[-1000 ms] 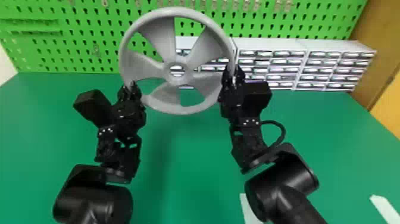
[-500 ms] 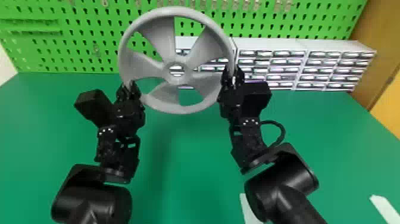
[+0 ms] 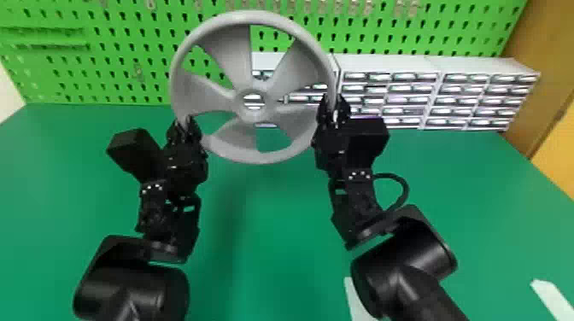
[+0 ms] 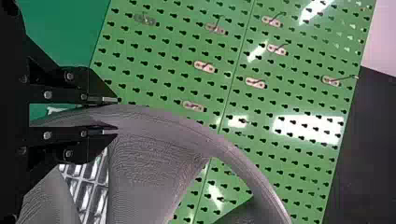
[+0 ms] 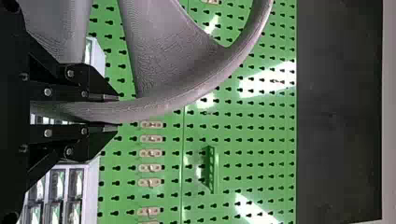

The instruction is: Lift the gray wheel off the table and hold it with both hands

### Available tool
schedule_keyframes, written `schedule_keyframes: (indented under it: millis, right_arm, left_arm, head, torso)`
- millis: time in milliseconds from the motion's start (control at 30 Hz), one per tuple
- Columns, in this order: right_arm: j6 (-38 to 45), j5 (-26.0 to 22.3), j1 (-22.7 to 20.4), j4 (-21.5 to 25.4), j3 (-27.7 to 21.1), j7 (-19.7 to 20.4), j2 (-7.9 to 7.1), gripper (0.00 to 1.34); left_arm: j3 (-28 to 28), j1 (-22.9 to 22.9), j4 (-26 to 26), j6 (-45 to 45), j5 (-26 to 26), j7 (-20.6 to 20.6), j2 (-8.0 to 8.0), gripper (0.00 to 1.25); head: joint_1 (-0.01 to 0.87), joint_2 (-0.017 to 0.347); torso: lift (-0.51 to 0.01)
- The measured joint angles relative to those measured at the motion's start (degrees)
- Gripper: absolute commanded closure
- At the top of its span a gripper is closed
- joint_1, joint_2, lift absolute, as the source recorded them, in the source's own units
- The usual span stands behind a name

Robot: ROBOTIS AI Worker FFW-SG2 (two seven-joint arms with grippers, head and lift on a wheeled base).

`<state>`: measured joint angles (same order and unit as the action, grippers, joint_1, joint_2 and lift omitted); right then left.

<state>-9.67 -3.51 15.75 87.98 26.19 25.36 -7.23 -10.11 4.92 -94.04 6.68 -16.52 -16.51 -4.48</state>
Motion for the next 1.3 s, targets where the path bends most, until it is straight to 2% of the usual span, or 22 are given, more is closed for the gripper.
schedule_keyframes:
  millis: [1300]
  right_arm:
    - [1.38, -0.15, -0.87, -0.07, -0.25, 0.0, -0.12, 1.17]
  left_arm:
    - [0.17, -0.58, 0.0, -0.01, -0.24, 0.0, 0.0, 1.05]
  head:
    - [0.711, 0.015]
  torso:
    - [-0.098]
